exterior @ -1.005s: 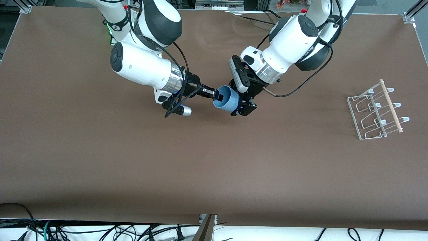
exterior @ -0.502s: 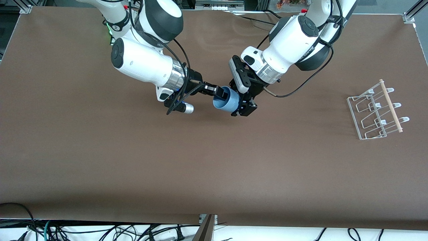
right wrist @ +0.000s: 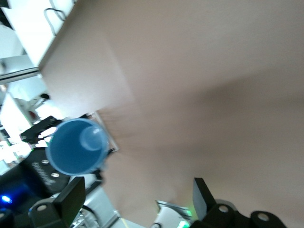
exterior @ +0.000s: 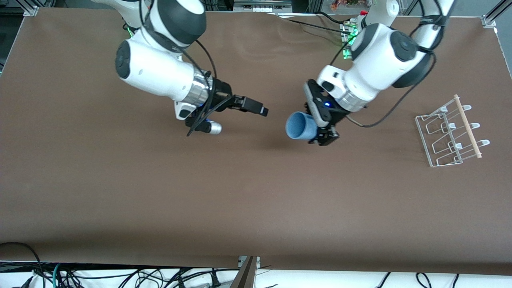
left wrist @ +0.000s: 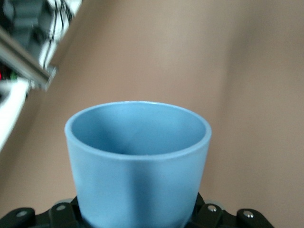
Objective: Transfer cup to left arm and place on rack
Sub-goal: 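Open the right gripper and carry the cup toward the rack with the left gripper, then lower the cup onto the wire rack with the left gripper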
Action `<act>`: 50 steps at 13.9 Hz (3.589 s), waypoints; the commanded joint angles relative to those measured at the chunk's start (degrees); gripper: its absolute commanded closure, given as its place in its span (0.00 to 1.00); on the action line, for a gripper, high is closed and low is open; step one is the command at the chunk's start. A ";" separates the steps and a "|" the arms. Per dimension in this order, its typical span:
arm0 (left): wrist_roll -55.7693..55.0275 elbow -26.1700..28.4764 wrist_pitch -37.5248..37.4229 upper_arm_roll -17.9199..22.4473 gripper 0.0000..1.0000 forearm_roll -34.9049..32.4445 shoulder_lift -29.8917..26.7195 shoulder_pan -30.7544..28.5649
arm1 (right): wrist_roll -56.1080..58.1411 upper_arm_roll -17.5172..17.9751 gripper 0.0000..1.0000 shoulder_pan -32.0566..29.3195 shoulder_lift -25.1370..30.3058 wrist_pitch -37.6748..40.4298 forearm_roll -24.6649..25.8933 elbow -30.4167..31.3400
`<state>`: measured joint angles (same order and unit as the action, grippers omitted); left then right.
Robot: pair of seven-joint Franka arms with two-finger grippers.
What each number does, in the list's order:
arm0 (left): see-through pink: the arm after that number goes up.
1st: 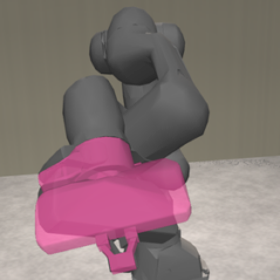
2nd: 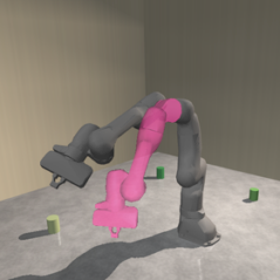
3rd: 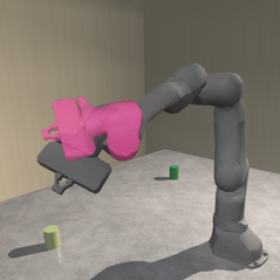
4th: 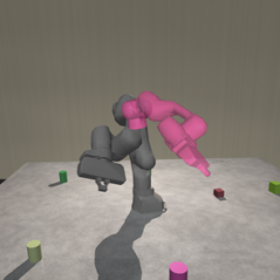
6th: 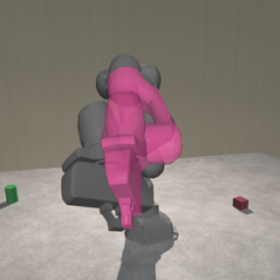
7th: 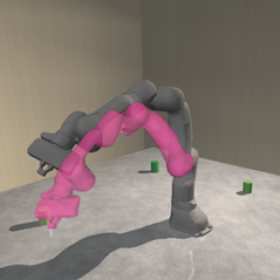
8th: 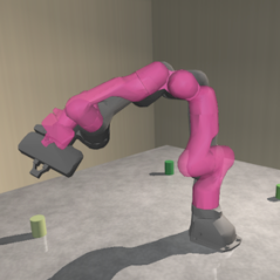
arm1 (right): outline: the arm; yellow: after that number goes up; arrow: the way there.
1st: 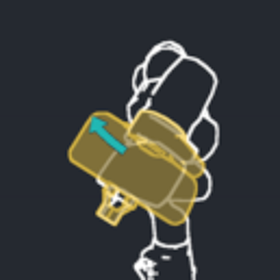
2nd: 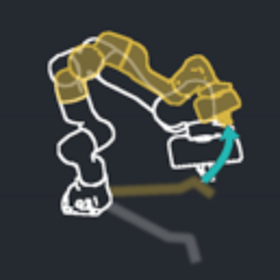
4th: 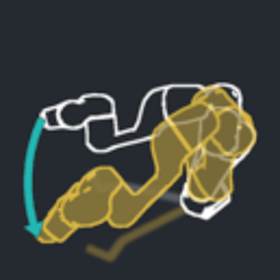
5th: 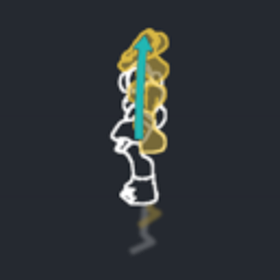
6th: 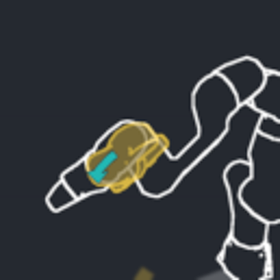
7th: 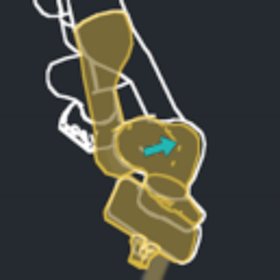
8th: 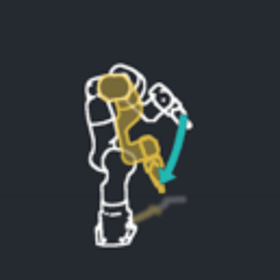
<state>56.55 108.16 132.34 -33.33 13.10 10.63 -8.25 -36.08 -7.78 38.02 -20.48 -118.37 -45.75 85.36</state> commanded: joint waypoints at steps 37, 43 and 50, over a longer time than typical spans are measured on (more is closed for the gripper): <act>-22.62 12.17 -34.43 24.01 1.00 -114.18 15.55 -1.24 | 30.63 5.67 0.00 -38.20 23.82 26.18 49.18 12.28; -25.00 11.46 -34.34 23.92 1.00 -114.18 18.72 -0.72 | 30.98 5.58 0.00 -37.93 23.56 30.30 48.39 11.05; -24.91 5.68 -32.42 23.75 0.00 -107.08 19.34 0.68 | 31.07 5.23 0.00 -37.94 23.12 29.60 48.22 10.97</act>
<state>31.78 117.31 99.12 -9.73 -97.56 29.28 -8.84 -5.65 -3.29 0.97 2.13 -88.32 2.57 95.68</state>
